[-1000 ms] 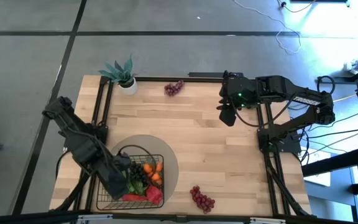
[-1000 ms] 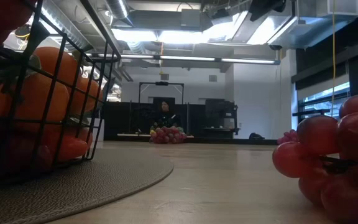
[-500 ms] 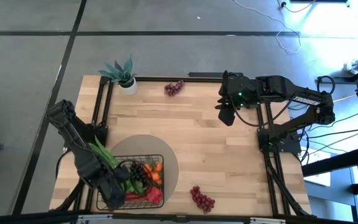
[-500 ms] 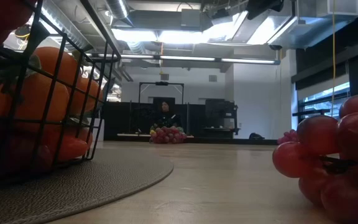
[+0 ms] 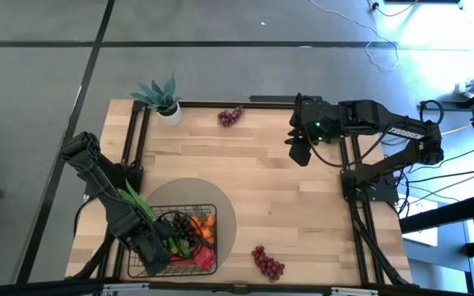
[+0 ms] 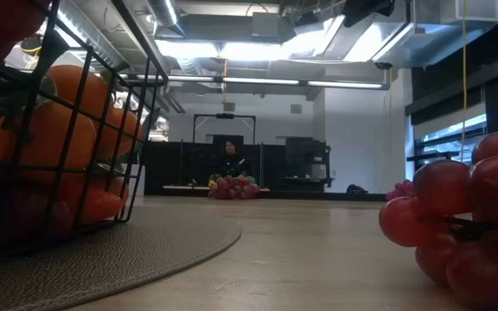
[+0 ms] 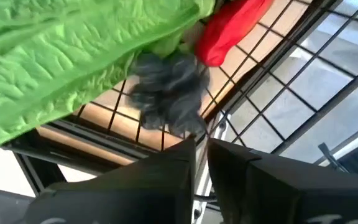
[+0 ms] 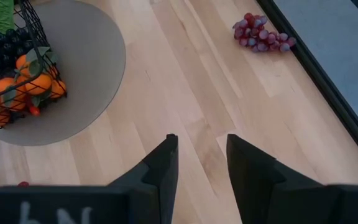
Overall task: Build produce basket
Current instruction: Put the black grapes into the wire basket, then put the bottom red grapes into the wire basket
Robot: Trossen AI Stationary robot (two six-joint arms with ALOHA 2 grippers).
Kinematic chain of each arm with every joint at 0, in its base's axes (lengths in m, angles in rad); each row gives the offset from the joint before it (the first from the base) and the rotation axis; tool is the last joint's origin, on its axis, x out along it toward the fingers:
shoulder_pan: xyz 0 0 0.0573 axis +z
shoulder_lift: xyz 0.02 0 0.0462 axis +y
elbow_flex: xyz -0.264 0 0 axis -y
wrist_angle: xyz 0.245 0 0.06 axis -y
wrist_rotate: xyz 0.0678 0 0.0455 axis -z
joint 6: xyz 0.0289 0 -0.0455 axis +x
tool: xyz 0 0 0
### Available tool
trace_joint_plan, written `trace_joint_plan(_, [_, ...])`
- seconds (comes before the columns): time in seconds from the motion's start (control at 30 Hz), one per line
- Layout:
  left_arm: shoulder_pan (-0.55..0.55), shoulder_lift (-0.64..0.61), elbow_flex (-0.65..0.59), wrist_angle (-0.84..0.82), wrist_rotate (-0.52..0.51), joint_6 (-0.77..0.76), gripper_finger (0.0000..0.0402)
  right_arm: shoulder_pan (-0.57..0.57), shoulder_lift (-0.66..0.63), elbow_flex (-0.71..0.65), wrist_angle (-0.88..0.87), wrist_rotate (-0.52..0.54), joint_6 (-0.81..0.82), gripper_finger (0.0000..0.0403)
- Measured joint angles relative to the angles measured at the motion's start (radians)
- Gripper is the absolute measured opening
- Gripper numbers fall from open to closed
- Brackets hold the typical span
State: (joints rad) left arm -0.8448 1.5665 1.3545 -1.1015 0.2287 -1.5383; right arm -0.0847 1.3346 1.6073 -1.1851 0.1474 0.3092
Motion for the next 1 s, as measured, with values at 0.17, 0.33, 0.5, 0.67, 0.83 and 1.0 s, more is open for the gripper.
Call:
trace_joint_plan(0.17, [0.0, 0.0, -0.007, -0.003, 0.043, 0.002, 0.0063, 0.0, 0.0, 0.0, -0.001, 0.0, -0.001, 0.0121])
trace_joint_plan(0.33, [0.0, -0.003, -0.007, -0.007, 0.041, -0.041, 0.0075, 0.0, 0.0, 0.0, -0.002, -0.001, -0.07, 0.0121])
trace_joint_plan(0.5, [-0.012, -0.036, -0.007, -0.013, -0.035, -0.196, 0.0073, 0.0, 0.0, 0.0, -0.029, -0.104, -0.116, 0.0121])
trace_joint_plan(0.67, [-0.043, -0.089, -0.007, -0.012, -0.299, -0.266, 0.0071, 0.057, -0.001, -0.035, -0.043, -0.235, -0.254, 0.0121])
trace_joint_plan(0.83, [-0.07, -0.132, -0.007, -0.019, -0.501, -0.257, 0.0071, 0.18, 0.0, -0.128, 0.004, -0.334, -0.259, 0.0121])
trace_joint_plan(1.0, [-0.075, -0.145, -0.007, -0.061, -0.599, -0.189, 0.0071, 0.316, 0.012, -0.227, 0.147, -0.346, -0.165, 0.0121])
